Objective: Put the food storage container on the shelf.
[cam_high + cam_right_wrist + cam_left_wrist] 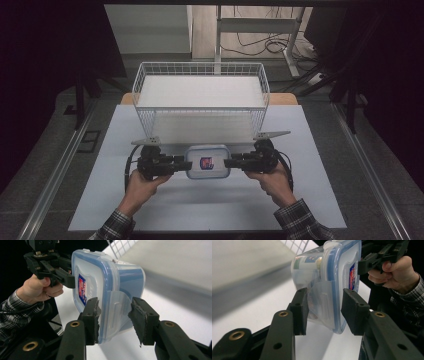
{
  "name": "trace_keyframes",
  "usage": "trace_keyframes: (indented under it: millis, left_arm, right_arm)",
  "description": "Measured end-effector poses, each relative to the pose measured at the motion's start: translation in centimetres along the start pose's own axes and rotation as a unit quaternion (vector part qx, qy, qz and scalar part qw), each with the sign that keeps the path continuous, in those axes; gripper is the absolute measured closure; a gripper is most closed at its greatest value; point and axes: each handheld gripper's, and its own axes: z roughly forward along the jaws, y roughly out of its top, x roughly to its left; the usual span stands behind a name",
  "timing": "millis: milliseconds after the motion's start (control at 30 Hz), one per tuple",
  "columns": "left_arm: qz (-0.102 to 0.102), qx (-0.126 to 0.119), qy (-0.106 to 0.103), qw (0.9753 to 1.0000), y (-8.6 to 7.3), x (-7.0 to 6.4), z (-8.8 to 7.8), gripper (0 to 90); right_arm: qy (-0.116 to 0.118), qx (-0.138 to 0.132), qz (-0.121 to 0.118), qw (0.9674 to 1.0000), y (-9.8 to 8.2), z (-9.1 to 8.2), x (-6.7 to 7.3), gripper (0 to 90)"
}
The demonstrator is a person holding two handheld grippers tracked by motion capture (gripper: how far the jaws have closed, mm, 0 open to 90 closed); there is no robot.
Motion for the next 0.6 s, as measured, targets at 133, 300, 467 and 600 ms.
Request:
trace_keyframes:
  millis: [133, 300, 467, 600]
  left_arm:
    - [0.005, -0.005, 0.002, 1.0, 2.2, 0.1, -0.6, 57.9]
    - [0.014, -0.014, 0.007, 0.9998, 5.0, 0.2, -1.6, 57.9]
    - [0.021, -0.02, 0.01, 0.9995, 7.5, 0.5, -2.4, 58.0]
    - [0.024, -0.025, 0.012, 0.9993, 9.4, 1.0, -3.0, 57.9]
  right_arm:
    - [-0.002, -0.013, -0.003, 0.9999, 1.9, -0.4, 0.1, 57.8]
    - [-0.003, -0.028, -0.009, 0.9995, 4.6, -0.9, 0.2, 57.7]
    - [-0.006, -0.04, -0.016, 0.999, 7.4, -1.2, 0.3, 57.6]
    - [-0.007, -0.048, -0.016, 0.9987, 9.2, -1.3, 0.1, 57.6]
